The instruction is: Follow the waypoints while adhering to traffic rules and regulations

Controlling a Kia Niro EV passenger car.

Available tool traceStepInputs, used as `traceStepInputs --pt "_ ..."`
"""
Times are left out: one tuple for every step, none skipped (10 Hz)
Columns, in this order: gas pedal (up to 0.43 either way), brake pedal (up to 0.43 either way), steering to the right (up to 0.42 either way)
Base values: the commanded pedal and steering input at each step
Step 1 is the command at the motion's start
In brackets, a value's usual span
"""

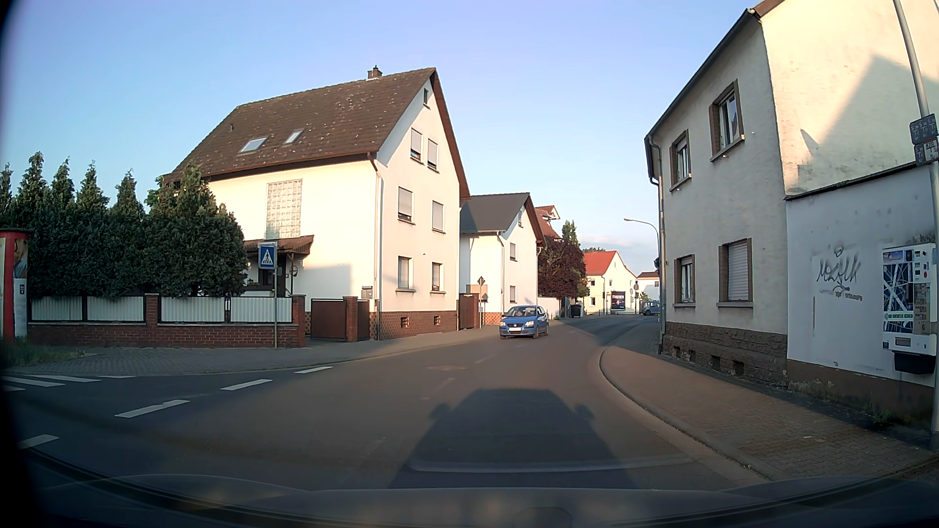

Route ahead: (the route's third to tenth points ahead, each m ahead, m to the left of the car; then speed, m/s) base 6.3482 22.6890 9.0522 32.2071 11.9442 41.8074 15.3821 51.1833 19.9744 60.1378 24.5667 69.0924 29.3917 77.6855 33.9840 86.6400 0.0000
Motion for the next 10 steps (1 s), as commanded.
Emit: traceStepInputs --pt "0.0 0.238 -0.045" --pt "0.0 0.238 -0.045" --pt "0.0 0.238 -0.045" --pt "0.0 0.238 -0.045" --pt "0.0 0.238 -0.045" --pt "0.0 0.238 -0.045" --pt "0.0 0.238 -0.045" --pt "0.0 0.238 -0.045" --pt "0.0 0.238 -0.045" --pt "0.0 0.238 -0.046"
